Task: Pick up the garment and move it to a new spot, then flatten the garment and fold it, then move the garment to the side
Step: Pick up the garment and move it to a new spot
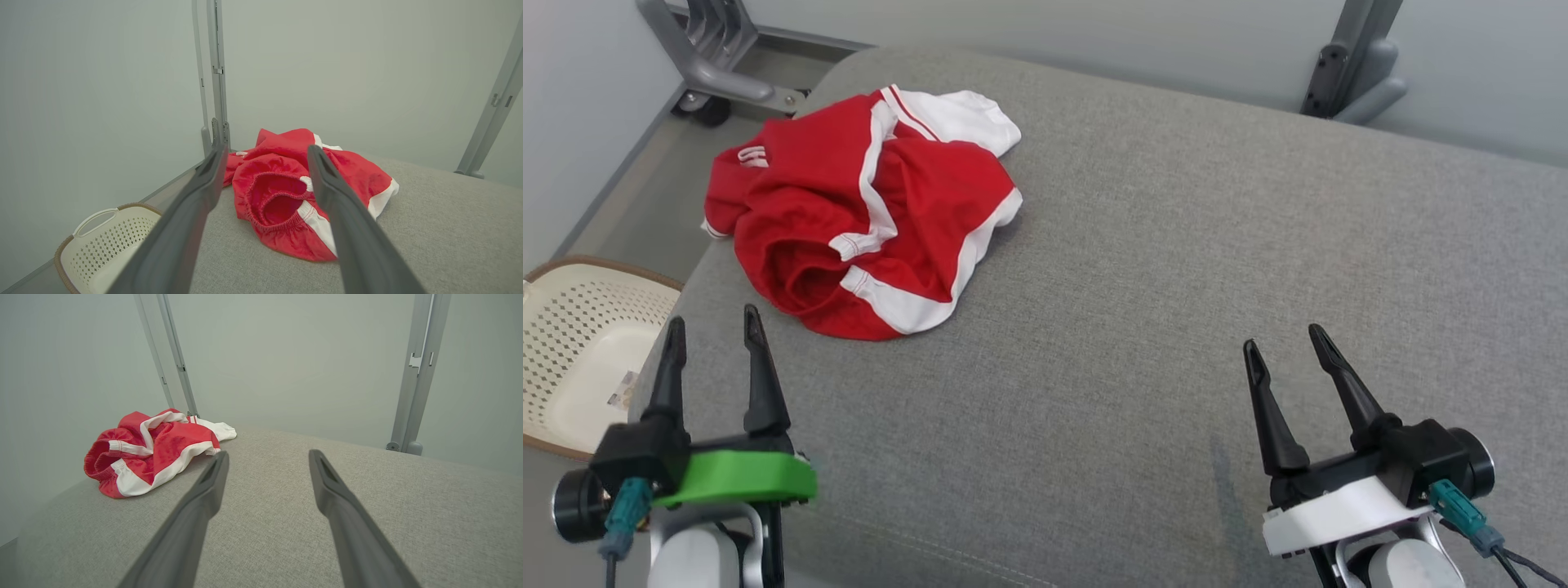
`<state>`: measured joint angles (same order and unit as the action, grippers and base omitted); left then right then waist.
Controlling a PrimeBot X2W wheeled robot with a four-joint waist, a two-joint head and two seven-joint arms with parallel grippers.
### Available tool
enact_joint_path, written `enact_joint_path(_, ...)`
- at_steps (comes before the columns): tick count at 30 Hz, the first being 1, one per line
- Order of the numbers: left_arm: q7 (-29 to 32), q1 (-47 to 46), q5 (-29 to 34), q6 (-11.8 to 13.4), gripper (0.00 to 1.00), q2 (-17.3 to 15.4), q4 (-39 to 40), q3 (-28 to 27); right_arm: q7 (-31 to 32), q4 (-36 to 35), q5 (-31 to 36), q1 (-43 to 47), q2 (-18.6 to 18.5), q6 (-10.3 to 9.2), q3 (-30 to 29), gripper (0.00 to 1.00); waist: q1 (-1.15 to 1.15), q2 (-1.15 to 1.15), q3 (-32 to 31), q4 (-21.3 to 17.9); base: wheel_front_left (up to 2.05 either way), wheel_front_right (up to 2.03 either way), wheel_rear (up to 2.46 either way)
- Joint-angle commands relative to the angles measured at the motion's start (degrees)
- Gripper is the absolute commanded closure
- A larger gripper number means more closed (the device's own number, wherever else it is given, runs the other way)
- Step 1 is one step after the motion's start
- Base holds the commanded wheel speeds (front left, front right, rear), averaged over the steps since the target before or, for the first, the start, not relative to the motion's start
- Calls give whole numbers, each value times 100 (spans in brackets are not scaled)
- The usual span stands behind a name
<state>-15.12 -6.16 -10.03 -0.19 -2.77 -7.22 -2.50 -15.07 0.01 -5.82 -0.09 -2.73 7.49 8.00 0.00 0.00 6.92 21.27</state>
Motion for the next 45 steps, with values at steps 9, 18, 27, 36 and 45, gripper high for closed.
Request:
enact_joint_path(9,-2,-1324,-200,-358,0,-22,-821,-616,-19,37,109,-326,-224,0,13,0,0,0,1094,-313,0,0,0)
enact_joint_path(18,-2,-2444,-307,-660,0,-93,-2212,-925,-18,117,-8,-553,-392,0,-145,0,0,0,1550,-399,0,0,0)
enact_joint_path(27,171,-3770,-546,-713,0,-549,-4324,-873,-18,200,-213,-800,-388,0,2,0,0,0,1813,-541,0,0,0)
enact_joint_path(36,1269,-4646,-504,-650,0,-798,-5805,-668,-19,277,-338,-855,-412,0,-23,0,0,0,1951,-600,0,0,0)
enact_joint_path(45,2430,-4886,-520,-708,0,-776,-6478,-391,-18,378,-380,-1004,-404,0,41,0,0,0,2052,-563,0,0,0)
